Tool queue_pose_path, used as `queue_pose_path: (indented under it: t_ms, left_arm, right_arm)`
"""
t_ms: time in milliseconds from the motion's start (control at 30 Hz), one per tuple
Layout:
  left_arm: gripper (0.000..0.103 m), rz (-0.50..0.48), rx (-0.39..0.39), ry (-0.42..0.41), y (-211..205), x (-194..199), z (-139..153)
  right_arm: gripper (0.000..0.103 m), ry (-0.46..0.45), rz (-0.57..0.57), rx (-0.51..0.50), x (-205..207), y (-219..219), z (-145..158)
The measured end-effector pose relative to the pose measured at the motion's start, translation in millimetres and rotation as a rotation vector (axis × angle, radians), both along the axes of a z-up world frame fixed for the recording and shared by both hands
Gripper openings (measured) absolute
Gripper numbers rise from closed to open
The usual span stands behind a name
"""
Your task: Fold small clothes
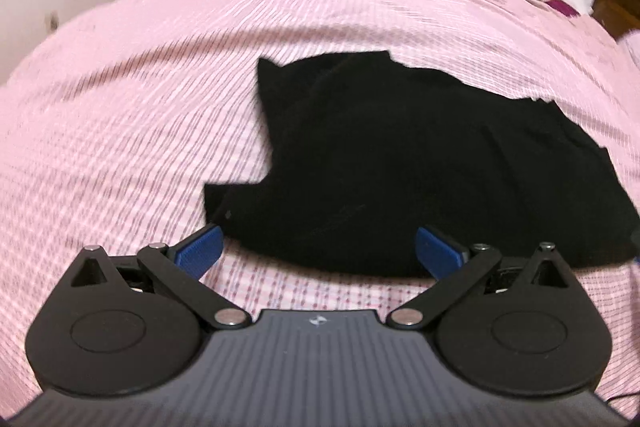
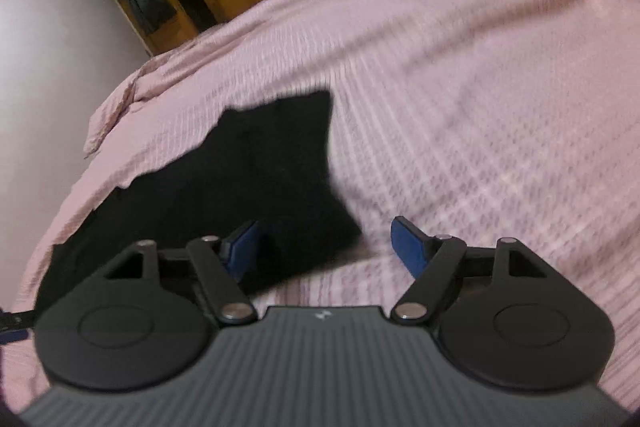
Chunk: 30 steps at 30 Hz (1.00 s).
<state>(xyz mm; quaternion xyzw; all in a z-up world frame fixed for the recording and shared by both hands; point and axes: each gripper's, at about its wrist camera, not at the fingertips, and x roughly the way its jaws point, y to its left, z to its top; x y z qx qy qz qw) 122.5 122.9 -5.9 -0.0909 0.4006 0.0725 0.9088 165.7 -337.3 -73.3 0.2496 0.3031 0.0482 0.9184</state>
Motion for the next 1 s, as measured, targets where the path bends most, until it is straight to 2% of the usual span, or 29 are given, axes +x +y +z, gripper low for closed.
queue_pose_path:
  t_ms: [100, 233, 333, 467, 600, 667, 867, 933, 1000]
  left_arm:
    - [0.103, 0.022, -0.018, 0.010, 6, -4, -4]
    - [0.103, 0.027, -0.024, 0.012, 8, -3, -4]
    - [0.103, 0.022, -0.012, 0.015, 6, -2, -4]
    - [0.103, 0.006, 0.021, 0.025, 2, 1, -6]
    - [0.103, 0.005, 0.014, 0.029, 3, 3, -8]
    - [0.103, 0.002, 0.017, 0.029, 3, 3, -8]
    - [0.103, -0.008, 0.032, 0.028, 5, 5, -5]
    - [0.103, -0.010, 0.037, 0.024, 6, 6, -2]
    - [0.103, -0.014, 0.041, 0.019, 8, 7, 0]
  right_arm:
    - [0.074, -0.004, 0.010, 0.009, 1, 7, 1]
    - [0.074, -0.001, 0.024, 0.147, 18, 14, -2]
    - [0.074, -0.022, -0.033, 0.208, 31, 20, -10]
    - [0.074, -0.055, -0.084, 0.218, 43, 30, -11]
    - [0.074, -0.063, -0.096, 0.204, 60, 32, -12]
    - [0.068, -0.063, -0.103, 0.195, 66, 33, -10]
    - [0.031, -0.034, -0.158, 0.258, 78, 21, -13]
    - [0.027, -0.030, -0.154, 0.287, 80, 17, -12]
    - [0.025, -0.059, -0.134, 0.267, 78, 20, -3]
